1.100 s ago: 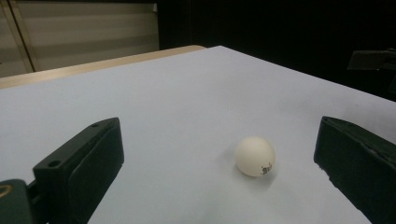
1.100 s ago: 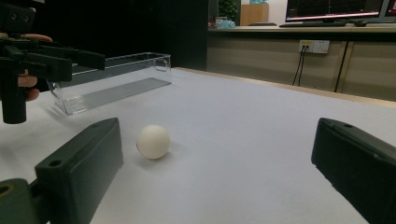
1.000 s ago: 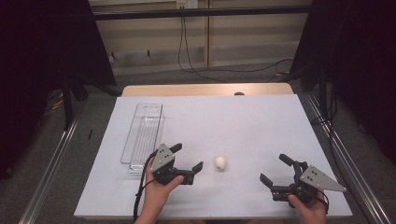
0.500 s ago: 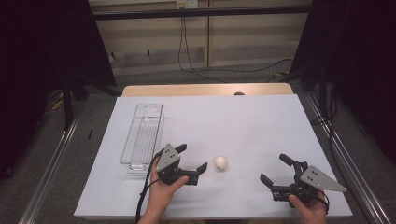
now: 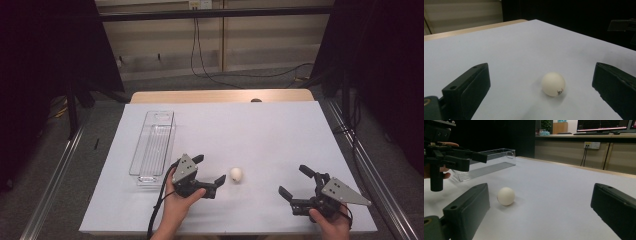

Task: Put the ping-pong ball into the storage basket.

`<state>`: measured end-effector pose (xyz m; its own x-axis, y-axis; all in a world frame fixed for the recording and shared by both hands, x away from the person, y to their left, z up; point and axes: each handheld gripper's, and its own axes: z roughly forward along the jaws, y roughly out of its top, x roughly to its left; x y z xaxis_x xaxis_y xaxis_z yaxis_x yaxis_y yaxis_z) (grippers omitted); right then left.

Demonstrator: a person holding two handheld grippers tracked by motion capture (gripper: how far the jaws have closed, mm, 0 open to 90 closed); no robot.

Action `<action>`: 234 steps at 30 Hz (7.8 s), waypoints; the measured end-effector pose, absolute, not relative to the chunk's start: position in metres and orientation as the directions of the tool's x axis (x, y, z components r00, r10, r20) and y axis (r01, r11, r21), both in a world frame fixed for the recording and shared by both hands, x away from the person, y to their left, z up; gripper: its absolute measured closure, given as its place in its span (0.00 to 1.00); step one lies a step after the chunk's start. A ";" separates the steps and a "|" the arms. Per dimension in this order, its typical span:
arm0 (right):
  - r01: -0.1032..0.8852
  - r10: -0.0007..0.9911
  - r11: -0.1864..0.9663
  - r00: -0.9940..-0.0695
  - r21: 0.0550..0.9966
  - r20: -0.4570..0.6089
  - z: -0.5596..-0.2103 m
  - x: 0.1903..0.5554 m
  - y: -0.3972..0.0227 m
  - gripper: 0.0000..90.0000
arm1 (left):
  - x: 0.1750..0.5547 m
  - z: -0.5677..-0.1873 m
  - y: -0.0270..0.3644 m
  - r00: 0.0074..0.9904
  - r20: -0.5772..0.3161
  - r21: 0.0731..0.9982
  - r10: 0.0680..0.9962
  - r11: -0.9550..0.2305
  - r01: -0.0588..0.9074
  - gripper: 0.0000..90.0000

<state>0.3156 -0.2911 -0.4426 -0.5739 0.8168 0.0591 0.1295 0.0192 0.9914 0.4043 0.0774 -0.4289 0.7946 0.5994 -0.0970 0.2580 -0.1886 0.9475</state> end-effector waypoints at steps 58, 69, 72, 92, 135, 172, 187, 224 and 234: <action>0.129 0.814 0.016 -0.577 0.991 0.062 -0.442 0.316 -0.291 0.02 | 0.414 -0.439 0.043 0.811 -0.100 0.932 0.577 -0.231 0.279 0.02; 0.131 0.814 0.015 -0.578 0.991 0.064 -0.442 0.315 -0.291 0.02 | 0.414 -0.440 0.037 0.814 -0.109 0.930 0.571 -0.231 0.286 0.02; 0.130 0.813 0.014 -0.578 0.991 0.064 -0.442 0.315 -0.291 0.02 | 0.414 -0.441 0.036 0.810 -0.110 0.928 0.576 -0.232 0.291 0.02; 0.126 0.812 0.014 -0.580 0.992 0.063 -0.442 0.315 -0.291 0.02 | 0.417 -0.443 0.032 0.813 -0.109 0.920 0.572 -0.252 0.301 0.02; 0.131 0.812 0.016 -0.580 0.991 0.064 -0.442 0.315 -0.290 0.02 | 0.423 -0.451 0.017 0.808 -0.091 0.864 0.582 -0.357 0.355 0.02; 0.130 0.812 0.015 -0.580 0.991 0.064 -0.442 0.315 -0.291 0.02 | 0.426 -0.454 0.001 0.827 -0.076 0.813 0.557 -0.445 0.375 0.05; 0.131 0.815 0.007 -0.574 0.991 0.070 -0.441 0.316 -0.290 0.03 | 0.429 -0.455 0.000 0.826 -0.077 0.793 0.558 -0.468 0.390 0.16; 0.132 0.812 0.012 -0.579 0.991 0.067 -0.441 0.316 -0.291 0.03 | 0.432 -0.457 -0.007 0.839 -0.092 0.769 0.537 -0.496 0.402 0.41; 0.131 0.813 0.012 -0.579 0.991 0.067 -0.441 0.315 -0.290 0.03 | 0.432 -0.456 -0.006 0.844 -0.088 0.746 0.529 -0.526 0.408 0.48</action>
